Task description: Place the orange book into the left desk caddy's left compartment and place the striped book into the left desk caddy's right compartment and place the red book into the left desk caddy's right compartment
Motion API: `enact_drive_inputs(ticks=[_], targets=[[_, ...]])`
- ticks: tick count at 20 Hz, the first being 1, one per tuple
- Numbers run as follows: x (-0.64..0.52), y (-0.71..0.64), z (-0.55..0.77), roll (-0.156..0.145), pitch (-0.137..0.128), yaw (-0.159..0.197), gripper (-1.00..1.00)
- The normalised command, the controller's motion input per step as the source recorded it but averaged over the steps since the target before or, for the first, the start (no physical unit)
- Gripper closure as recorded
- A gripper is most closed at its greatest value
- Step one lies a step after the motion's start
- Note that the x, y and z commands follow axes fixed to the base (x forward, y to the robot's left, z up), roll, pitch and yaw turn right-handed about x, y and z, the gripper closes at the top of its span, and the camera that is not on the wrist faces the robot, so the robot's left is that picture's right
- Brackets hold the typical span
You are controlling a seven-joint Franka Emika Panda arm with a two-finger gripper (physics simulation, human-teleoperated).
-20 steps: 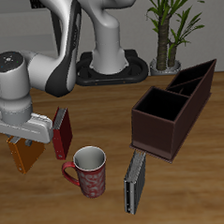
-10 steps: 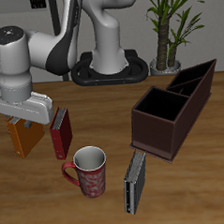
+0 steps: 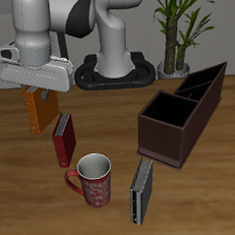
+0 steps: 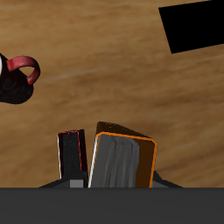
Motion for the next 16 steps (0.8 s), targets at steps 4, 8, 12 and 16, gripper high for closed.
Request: enact_drive_inputs(ticks=[4,8,12,16], targets=[[-0.42,0.51,0.23,-0.033,0.003,-0.017,1.0],[-0.37,0.35,0.16,-0.009,-0.014,-0.032,1.0],[-0.46,0.3,0.16,0.001,-0.041,-0.027,1.0],[-0.43,0.28,0.01,0.004,-0.051,0.008,1.0]])
